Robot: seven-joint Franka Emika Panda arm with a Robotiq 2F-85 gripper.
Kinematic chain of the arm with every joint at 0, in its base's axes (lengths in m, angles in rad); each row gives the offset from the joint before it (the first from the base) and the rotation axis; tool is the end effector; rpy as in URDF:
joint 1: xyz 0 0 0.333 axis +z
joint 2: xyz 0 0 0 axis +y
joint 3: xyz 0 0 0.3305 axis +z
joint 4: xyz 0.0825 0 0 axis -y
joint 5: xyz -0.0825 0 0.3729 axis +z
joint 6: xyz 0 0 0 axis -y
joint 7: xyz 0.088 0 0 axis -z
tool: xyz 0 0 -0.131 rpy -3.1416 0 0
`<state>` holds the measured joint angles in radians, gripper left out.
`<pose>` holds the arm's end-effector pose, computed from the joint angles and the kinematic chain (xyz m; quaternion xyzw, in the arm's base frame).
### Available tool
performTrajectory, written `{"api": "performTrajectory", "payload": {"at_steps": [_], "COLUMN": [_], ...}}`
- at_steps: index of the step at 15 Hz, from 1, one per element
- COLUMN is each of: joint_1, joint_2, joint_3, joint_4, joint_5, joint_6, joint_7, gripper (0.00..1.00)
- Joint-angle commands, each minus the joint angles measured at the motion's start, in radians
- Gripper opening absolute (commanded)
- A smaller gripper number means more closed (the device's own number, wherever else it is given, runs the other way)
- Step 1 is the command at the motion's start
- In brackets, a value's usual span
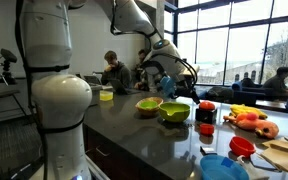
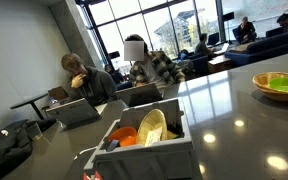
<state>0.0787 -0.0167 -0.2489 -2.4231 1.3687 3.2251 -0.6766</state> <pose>0.4622 -0.1776 0.3648 -0.8380 0.4025 -0.3635 0.0596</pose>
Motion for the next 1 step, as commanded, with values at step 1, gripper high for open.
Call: {"api": "performTrajectory", "payload": {"at_steps": [1], "joint_1": [0.0], "joint_2": [0.0], "joint_3": [0.0], "joint_4": [0.0], "joint_5": [0.0], "joint_6": [0.0], "joint_7": [0.0], "gripper": [1.0]}}
